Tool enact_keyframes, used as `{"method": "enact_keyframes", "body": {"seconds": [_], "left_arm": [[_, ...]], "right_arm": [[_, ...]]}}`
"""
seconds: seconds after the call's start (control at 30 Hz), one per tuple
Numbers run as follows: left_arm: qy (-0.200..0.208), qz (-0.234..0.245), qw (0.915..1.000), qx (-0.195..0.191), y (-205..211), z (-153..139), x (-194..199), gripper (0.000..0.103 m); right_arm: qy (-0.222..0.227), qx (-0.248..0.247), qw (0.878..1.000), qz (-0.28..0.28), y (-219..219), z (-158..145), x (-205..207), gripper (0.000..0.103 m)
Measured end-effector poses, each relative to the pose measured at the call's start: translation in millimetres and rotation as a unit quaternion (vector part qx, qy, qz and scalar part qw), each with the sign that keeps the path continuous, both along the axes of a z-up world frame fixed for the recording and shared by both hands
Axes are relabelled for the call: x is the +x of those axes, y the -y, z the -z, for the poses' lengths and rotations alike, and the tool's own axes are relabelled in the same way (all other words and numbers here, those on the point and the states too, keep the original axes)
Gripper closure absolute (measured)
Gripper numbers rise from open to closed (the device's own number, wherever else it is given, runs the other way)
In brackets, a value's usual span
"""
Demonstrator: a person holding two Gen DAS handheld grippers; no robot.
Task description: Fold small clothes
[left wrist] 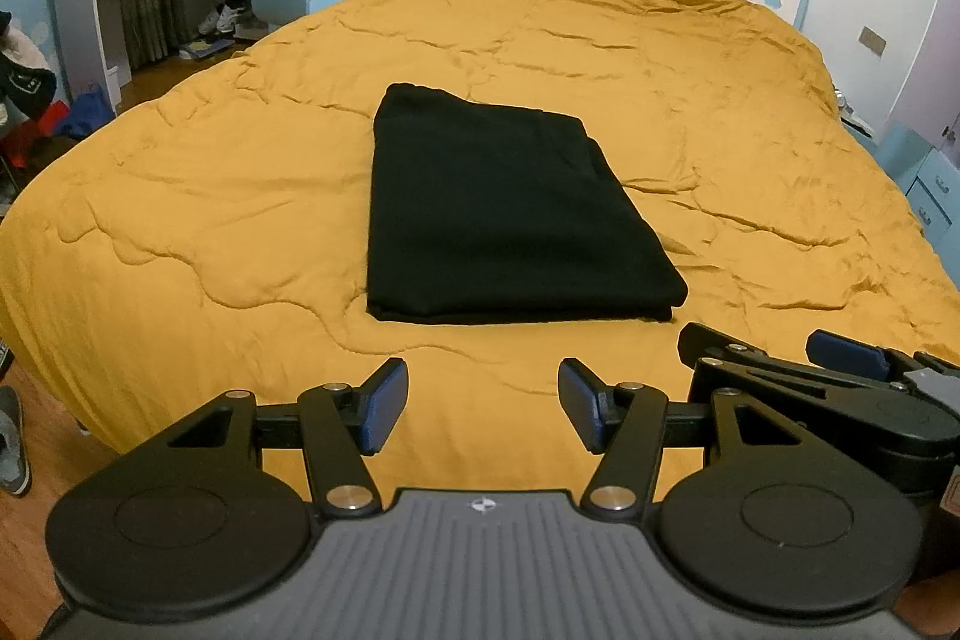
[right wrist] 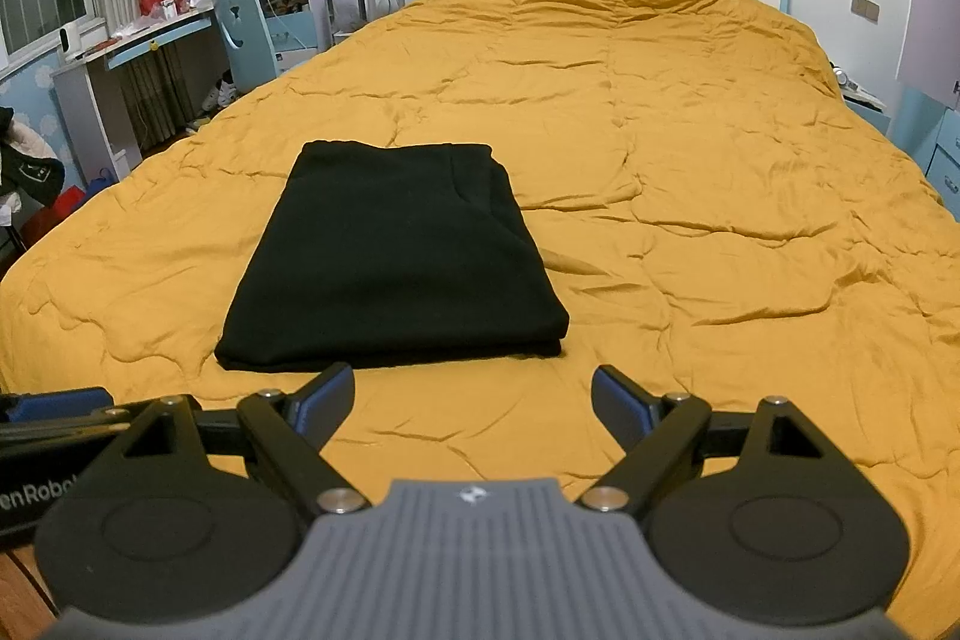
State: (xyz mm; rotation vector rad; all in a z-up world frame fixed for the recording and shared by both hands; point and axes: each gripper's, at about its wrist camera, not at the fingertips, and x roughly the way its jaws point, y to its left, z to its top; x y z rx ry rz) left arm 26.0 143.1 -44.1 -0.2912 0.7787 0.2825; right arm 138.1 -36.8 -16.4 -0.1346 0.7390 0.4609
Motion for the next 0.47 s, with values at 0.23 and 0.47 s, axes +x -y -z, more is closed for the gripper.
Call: {"method": "enact_keyframes", "body": {"seconds": [0.23,0.47], "left_arm": [[-0.002,0.0,1.0,-0.005,0.0,1.2,0.1,0.035],[0.002,0.001,1.0,-0.003,-1.1,2.7,0.2,0.035]], "right_arm": [[-0.002,-0.004,1.0,0.001,0.3,0.6,0.7,0.021],[-0.003,-0.003,1.0,0.002,1.1,1.2,0.7,0.021]]}}
